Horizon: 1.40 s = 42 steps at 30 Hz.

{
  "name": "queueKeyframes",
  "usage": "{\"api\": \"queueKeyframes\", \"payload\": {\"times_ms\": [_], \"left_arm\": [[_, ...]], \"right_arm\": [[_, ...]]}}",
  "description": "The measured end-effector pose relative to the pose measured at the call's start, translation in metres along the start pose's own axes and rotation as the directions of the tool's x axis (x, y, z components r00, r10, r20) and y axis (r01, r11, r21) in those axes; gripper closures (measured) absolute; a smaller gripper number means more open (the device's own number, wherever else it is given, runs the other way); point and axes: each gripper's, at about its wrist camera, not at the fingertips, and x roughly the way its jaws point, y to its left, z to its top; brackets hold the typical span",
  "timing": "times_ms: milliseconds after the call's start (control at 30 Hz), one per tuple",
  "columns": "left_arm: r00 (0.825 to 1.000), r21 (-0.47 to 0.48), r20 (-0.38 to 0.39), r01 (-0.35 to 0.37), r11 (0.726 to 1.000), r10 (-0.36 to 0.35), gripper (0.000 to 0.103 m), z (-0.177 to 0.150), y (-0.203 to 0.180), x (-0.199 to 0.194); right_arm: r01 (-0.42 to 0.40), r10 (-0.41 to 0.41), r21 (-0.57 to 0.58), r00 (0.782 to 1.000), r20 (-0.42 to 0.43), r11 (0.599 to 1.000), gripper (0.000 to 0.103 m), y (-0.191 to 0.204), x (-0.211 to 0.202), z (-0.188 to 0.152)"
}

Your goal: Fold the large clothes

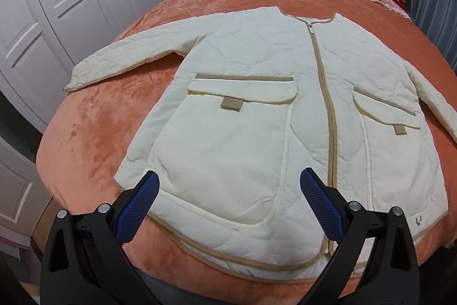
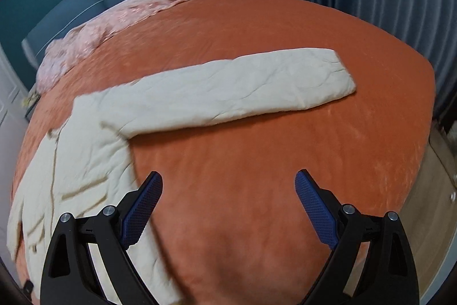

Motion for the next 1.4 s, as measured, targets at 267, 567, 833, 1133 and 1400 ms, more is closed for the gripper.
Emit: {"api": "queueKeyframes", "payload": {"times_ms": [267, 567, 833, 1133, 1400], "left_arm": [[0.997, -0.004, 0.016, -0.072, 0.997, 0.072, 0.006, 0.024, -0.006, 0.039], [0.991, 0.005, -0.034, -0.129, 0.992, 0.129, 0.006, 0.043, -0.013, 0.073], [0.986, -0.015, -0.009, -0.169, 0.985, 0.169, 0.006, 0.059, -0.001, 0.080], [0.978, -0.119, -0.034, -0.207, 0.971, 0.204, 0.006, 0.073, 0.041, 0.090], [0.982, -0.200, -0.056, -0.188, 0.961, 0.181, 0.006, 0.075, 0.083, 0.098]], "right_arm": [[0.069, -0.067, 0.272, 0.998, -0.016, 0.960, 0.011, -0.076, 0.074, 0.059], [0.124, -0.124, 0.336, 0.992, -0.019, 0.934, 0.051, -0.102, 0.125, 0.081], [-0.006, -0.027, 0.208, 0.987, 0.158, 0.978, 0.092, -0.034, 0.085, 0.127], [-0.339, 0.410, -0.360, 0.901, 0.141, 0.869, 0.094, 0.220, 0.009, 0.102], [-0.553, 0.547, -0.591, 0.810, -0.214, 0.587, 0.085, 0.388, 0.025, -0.029]]}}
